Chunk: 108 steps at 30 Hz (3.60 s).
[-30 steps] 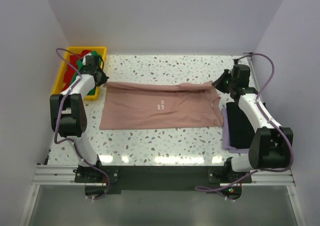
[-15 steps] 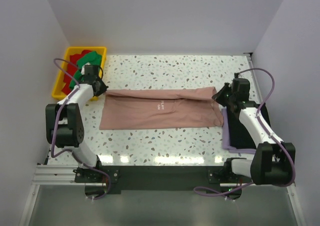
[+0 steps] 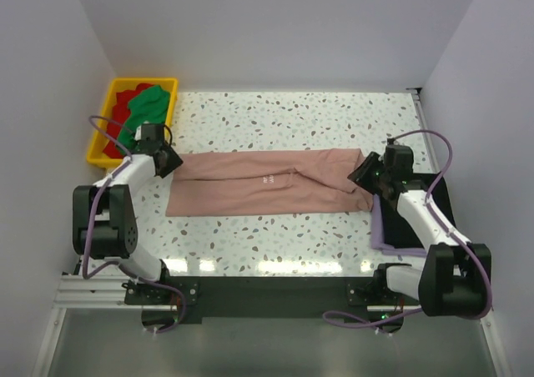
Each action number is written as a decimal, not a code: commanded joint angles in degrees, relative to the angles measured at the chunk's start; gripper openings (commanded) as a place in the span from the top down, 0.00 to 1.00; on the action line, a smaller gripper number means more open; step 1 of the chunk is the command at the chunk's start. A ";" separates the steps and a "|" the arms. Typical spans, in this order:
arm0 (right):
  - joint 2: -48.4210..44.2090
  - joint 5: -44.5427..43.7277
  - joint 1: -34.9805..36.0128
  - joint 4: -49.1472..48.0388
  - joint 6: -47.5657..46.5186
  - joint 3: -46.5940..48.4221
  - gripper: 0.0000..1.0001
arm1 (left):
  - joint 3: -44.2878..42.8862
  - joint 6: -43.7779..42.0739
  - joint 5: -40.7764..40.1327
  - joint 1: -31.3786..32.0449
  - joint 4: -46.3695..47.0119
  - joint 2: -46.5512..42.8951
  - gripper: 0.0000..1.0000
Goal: Fold and stack the t-shirts
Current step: Fold the tshirt
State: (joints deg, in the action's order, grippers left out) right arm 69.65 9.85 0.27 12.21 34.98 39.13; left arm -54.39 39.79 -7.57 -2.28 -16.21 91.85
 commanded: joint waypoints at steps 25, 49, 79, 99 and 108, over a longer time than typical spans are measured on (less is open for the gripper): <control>30.19 -9.58 14.66 -0.34 -9.67 27.83 0.41 | -7.84 -3.93 11.35 8.78 2.41 5.44 0.54; 18.17 -7.48 20.64 -2.80 -5.01 16.07 1.00 | -8.19 -4.20 12.23 9.58 1.97 7.02 0.57; 11.01 -20.75 26.03 4.91 -7.91 16.64 0.58 | -10.20 -3.67 19.60 15.02 7.59 7.20 0.54; 19.93 -12.23 13.88 9.41 -7.47 16.42 0.64 | -28.48 -5.51 26.20 36.21 12.96 21.34 0.51; 4.55 -5.72 13.97 8.80 -4.75 3.51 0.64 | -36.83 -6.13 28.66 39.90 11.55 28.55 0.50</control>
State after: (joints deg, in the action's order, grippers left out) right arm 78.35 0.56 13.98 21.85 28.82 45.39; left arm -87.02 35.70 18.87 36.49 -5.45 118.89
